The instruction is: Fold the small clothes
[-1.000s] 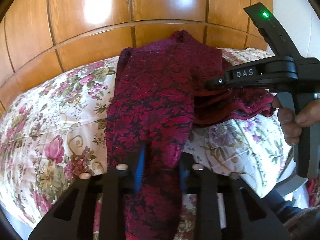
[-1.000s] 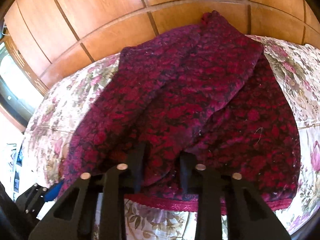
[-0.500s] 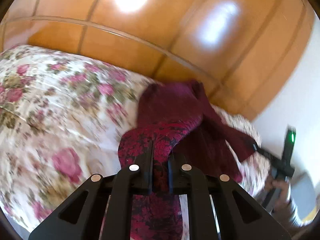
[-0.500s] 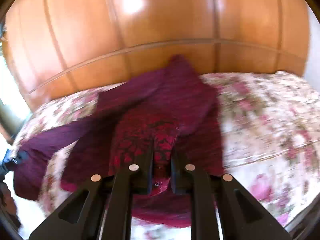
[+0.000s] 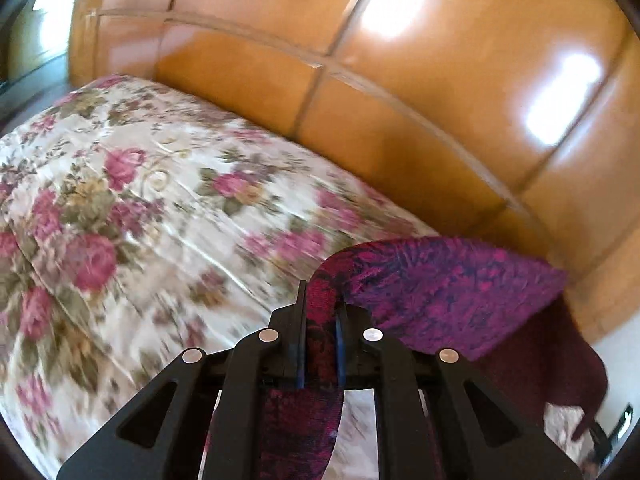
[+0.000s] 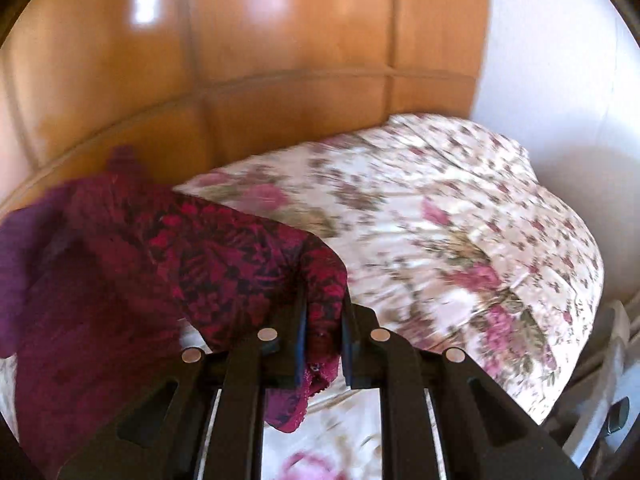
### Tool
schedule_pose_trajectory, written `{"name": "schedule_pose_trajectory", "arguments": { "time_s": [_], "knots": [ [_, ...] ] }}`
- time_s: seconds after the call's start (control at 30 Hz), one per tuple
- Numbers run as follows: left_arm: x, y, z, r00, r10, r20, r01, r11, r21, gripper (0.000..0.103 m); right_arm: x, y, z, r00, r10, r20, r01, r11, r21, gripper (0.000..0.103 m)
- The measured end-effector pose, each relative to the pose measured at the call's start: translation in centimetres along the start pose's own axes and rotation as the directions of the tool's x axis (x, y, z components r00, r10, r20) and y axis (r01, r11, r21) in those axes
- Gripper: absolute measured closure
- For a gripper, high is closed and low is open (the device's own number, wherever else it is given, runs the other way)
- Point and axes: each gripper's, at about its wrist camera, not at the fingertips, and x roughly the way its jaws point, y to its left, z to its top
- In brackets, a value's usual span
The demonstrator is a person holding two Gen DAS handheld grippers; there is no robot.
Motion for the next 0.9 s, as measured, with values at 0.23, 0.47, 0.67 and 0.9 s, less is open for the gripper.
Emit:
{"name": "schedule_pose_trajectory", "arguments": {
  "time_s": [0.23, 0.47, 0.67, 0.9],
  "knots": [
    [4.7, 1.6, 2.2, 0.987, 0.160, -0.035, -0.161, 0.986, -0.033, 0.085, 6.1, -4.4, 1.2, 0.989, -0.093, -0.116, 0.107, 0.986, 0.125, 0.086],
    [1.3, 1.1, 1.3, 0.975, 0.201, 0.090, -0.199, 0.980, -0.030, 0.033, 3.7, -4.8, 0.7, 0.992, -0.122, -0.033, 0.126, 0.983, 0.136, 0.025],
    [-0.2, -1.3, -5.6, 0.992, -0.109, -0.065, 0.115, 0.988, 0.099, 0.033, 0.4, -1.6, -2.8, 0.989, 0.131, -0.065, -0.126, 0.988, 0.084, 0.017],
    [1.1, -3.8, -15.4, 0.843, -0.420, -0.336, 0.440, 0.898, -0.019, 0.033, -0.4, 4.4, -10.6, 0.811, 0.506, -0.294, -0.485, 0.862, 0.148, 0.020]
  ]
}}
